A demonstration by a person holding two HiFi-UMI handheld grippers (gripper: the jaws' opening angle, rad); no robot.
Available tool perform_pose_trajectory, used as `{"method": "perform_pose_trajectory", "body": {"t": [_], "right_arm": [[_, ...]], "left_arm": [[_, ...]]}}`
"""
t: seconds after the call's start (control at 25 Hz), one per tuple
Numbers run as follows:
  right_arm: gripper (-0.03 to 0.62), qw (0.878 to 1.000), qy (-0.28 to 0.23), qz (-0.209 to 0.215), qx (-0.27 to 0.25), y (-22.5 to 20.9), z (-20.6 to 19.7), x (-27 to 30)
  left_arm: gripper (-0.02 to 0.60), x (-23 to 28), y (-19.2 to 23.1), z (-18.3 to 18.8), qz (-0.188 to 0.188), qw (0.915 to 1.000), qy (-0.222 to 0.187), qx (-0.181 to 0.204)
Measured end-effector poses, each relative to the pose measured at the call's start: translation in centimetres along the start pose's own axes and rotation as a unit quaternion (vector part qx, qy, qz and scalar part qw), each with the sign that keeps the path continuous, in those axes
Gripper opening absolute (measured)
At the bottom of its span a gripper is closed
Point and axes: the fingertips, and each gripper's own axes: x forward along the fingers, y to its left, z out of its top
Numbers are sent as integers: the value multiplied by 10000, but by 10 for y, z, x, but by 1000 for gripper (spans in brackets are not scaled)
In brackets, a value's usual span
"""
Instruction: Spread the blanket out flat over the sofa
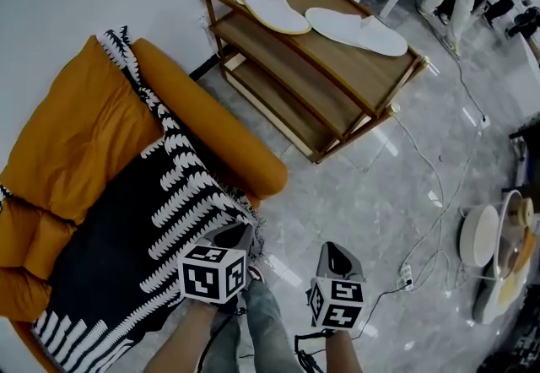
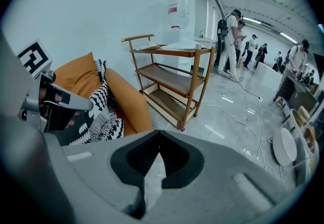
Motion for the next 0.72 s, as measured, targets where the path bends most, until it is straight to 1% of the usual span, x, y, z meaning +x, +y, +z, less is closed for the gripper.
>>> {"method": "perform_pose_trajectory", "body": {"t": [0.44,0.72], "right_arm": [[5,9991,59,-314,276,-56,-2,2],[5,9980,148,-434,441,-80,-15,4]], "left_arm": [[11,45,-14,4,86,9995,274,151],[11,73,-20,-2,130,9989,423,181]]}}
